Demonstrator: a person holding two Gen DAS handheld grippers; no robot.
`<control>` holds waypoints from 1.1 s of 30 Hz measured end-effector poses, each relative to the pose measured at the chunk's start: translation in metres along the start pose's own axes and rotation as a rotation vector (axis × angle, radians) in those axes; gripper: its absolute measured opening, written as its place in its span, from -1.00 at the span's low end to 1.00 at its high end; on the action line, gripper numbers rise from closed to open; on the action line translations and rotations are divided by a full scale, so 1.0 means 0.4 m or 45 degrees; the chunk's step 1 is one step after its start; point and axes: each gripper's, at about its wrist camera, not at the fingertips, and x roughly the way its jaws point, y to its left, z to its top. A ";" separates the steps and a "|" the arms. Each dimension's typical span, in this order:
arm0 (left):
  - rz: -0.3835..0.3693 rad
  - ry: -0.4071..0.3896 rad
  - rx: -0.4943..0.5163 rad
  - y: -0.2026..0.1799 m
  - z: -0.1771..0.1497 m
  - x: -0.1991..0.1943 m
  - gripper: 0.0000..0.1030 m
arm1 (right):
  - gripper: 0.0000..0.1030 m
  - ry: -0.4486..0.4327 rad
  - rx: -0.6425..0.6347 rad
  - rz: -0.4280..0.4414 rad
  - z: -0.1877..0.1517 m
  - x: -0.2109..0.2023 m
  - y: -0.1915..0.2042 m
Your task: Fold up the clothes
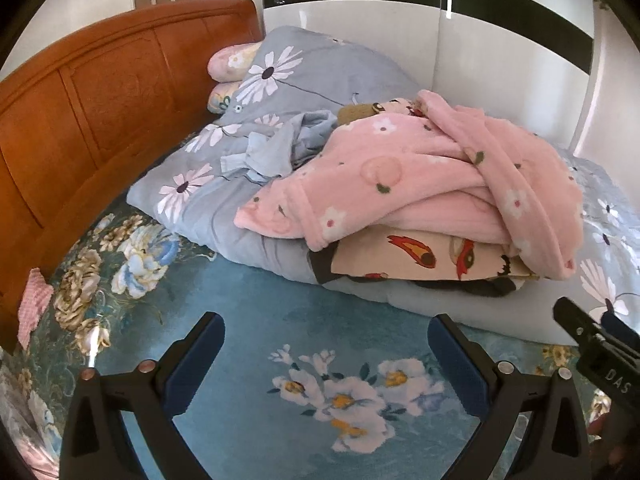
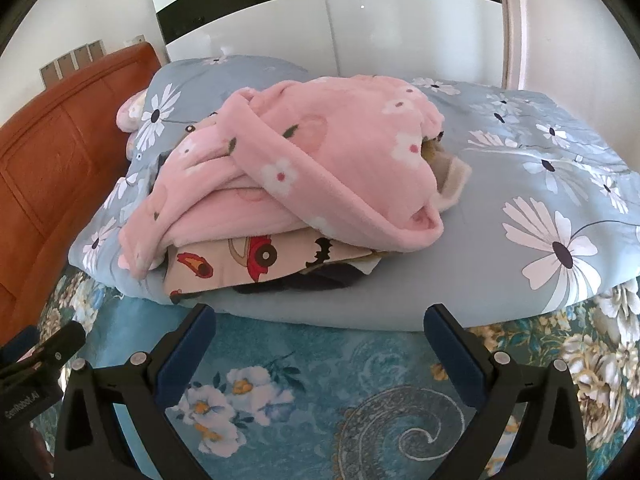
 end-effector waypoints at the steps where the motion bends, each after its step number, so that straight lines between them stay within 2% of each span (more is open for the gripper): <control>1: -0.005 0.002 -0.005 0.004 0.007 0.009 1.00 | 1.00 -0.004 -0.003 -0.001 -0.003 -0.001 0.001; 2: -0.010 0.005 -0.009 0.008 0.014 0.017 1.00 | 1.00 -0.008 -0.007 -0.001 -0.007 -0.003 0.002; 6: 0.004 -0.133 0.040 -0.007 -0.012 0.000 1.00 | 1.00 -0.025 -0.020 -0.004 -0.020 -0.008 0.007; 13: -0.010 -0.212 0.005 0.017 -0.003 -0.027 1.00 | 1.00 -0.024 -0.031 -0.016 0.000 -0.010 0.000; 21: 0.002 -0.267 0.009 0.004 -0.004 -0.040 1.00 | 1.00 -0.096 -0.011 -0.035 -0.004 -0.024 -0.008; 29: -0.001 -0.252 -0.005 0.007 -0.007 -0.036 1.00 | 1.00 -0.134 0.004 -0.021 -0.003 -0.030 -0.009; 30: 0.042 -0.249 -0.040 0.008 -0.008 -0.036 1.00 | 1.00 -0.135 0.006 -0.016 -0.001 -0.030 -0.007; 33: 0.035 -0.244 -0.063 0.017 -0.009 -0.035 1.00 | 1.00 -0.130 0.001 -0.007 0.001 -0.027 0.001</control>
